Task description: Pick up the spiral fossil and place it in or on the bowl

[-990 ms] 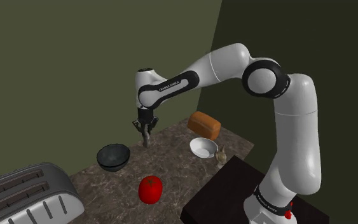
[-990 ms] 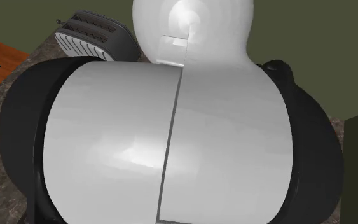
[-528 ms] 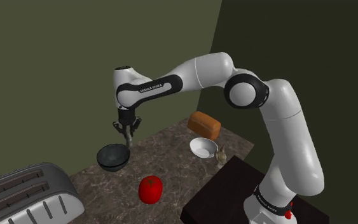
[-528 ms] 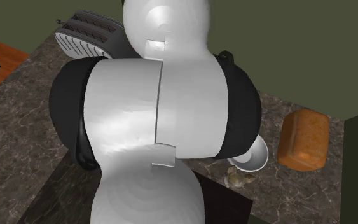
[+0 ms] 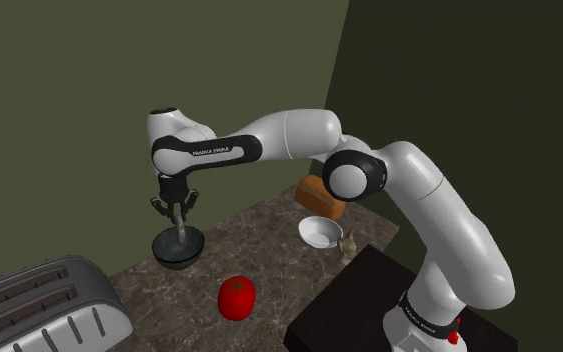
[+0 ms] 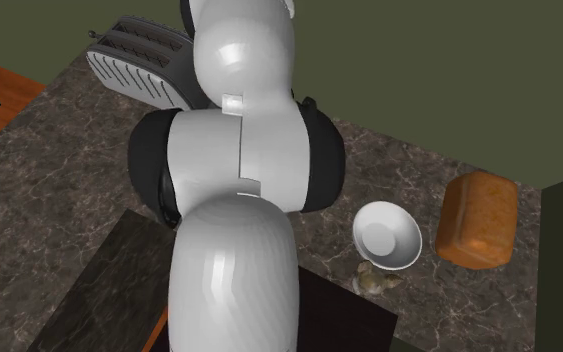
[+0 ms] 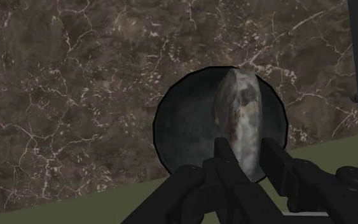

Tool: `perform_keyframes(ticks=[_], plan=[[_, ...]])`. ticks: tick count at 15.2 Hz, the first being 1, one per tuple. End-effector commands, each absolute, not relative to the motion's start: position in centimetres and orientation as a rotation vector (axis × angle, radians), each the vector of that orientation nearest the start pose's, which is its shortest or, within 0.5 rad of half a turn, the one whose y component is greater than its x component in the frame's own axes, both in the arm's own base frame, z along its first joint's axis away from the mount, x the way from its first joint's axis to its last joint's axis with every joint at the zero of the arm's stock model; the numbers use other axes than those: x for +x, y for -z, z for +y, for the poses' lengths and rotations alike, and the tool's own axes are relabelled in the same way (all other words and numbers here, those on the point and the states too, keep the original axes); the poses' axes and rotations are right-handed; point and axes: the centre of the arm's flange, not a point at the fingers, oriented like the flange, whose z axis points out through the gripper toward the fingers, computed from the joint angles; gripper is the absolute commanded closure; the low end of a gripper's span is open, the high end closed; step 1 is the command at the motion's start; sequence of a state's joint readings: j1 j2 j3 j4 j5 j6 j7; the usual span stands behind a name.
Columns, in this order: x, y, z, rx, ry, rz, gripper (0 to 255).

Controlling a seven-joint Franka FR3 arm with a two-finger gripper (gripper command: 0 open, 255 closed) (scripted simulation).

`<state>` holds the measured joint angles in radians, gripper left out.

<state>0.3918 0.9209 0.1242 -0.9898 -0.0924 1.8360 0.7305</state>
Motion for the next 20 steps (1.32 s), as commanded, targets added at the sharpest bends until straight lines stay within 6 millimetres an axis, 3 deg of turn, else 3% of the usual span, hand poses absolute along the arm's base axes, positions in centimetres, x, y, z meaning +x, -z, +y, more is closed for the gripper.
perform_keyframes(ticks=[1, 12, 20], plan=[[69.1, -28.7, 34.4, -3.149, -0.099, 0.368, 255], [69.1, -22.9, 34.4, -3.149, -0.099, 0.368, 255], [69.1, -22.9, 34.4, -3.149, -0.099, 0.368, 255]])
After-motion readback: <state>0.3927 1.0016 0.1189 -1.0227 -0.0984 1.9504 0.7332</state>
